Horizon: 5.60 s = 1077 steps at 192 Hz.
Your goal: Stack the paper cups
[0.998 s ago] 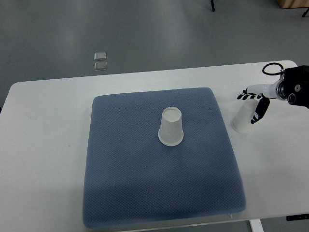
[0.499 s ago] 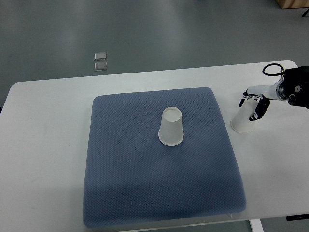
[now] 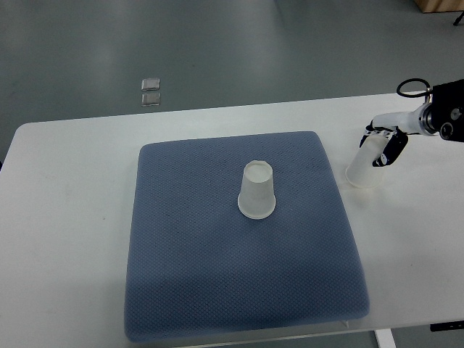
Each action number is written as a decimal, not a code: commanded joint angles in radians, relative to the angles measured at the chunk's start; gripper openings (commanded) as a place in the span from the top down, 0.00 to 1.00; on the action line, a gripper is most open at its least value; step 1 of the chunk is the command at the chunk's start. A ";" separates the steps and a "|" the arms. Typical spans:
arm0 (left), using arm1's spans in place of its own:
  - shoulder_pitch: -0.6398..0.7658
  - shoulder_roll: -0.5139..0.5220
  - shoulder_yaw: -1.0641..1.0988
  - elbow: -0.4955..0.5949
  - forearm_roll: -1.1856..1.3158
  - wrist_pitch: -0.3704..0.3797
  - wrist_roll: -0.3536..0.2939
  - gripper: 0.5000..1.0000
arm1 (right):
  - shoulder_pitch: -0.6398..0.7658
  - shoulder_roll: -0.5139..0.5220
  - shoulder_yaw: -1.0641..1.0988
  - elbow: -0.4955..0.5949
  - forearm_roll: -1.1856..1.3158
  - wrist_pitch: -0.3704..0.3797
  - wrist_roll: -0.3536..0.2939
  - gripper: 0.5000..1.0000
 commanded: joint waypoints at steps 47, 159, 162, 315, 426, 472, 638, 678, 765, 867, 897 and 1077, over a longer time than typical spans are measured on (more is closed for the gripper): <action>0.000 0.000 0.001 -0.003 0.000 0.000 0.000 0.00 | 0.448 -0.198 -0.003 0.136 -0.137 0.355 -0.050 0.70; -0.002 0.000 0.000 -0.003 0.002 -0.002 0.000 0.00 | 0.677 -0.174 0.013 0.187 -0.124 0.449 -0.054 0.70; -0.002 0.000 0.000 -0.003 0.002 -0.002 0.000 0.00 | 0.677 -0.168 0.014 0.187 -0.121 0.449 -0.054 0.70; 0.001 0.000 -0.002 0.008 -0.001 0.000 0.000 0.00 | 0.638 0.311 0.053 0.174 0.274 0.278 -0.054 0.69; 0.001 0.000 -0.003 0.009 -0.001 0.000 0.000 0.00 | 0.556 0.319 0.039 0.185 0.279 0.243 -0.050 0.69; 0.001 0.000 -0.003 0.011 -0.001 0.000 0.000 0.00 | 0.533 0.310 0.014 0.190 0.279 0.229 -0.049 0.69; 0.001 0.000 -0.003 0.011 -0.001 0.000 0.000 0.00 | 0.471 0.316 0.002 0.243 0.282 0.137 -0.047 0.68; 0.003 0.000 -0.003 0.011 -0.001 0.000 0.000 0.00 | 0.464 0.317 0.002 0.254 0.282 0.111 -0.047 0.68; 0.001 0.000 -0.003 0.011 -0.001 0.000 0.000 0.00 | 0.440 0.319 0.001 0.256 0.282 0.097 -0.047 0.67; 0.003 0.000 -0.003 0.012 -0.001 0.000 0.000 0.00 | 0.414 0.336 -0.019 0.256 0.282 0.060 -0.049 0.64; 0.003 0.000 -0.003 0.012 -0.001 0.000 0.000 0.00 | 0.407 0.345 -0.019 0.256 0.282 0.050 -0.049 0.61; 0.003 0.000 -0.003 0.014 -0.001 0.001 -0.002 0.00 | 0.390 0.356 -0.015 0.256 0.282 0.037 -0.049 0.44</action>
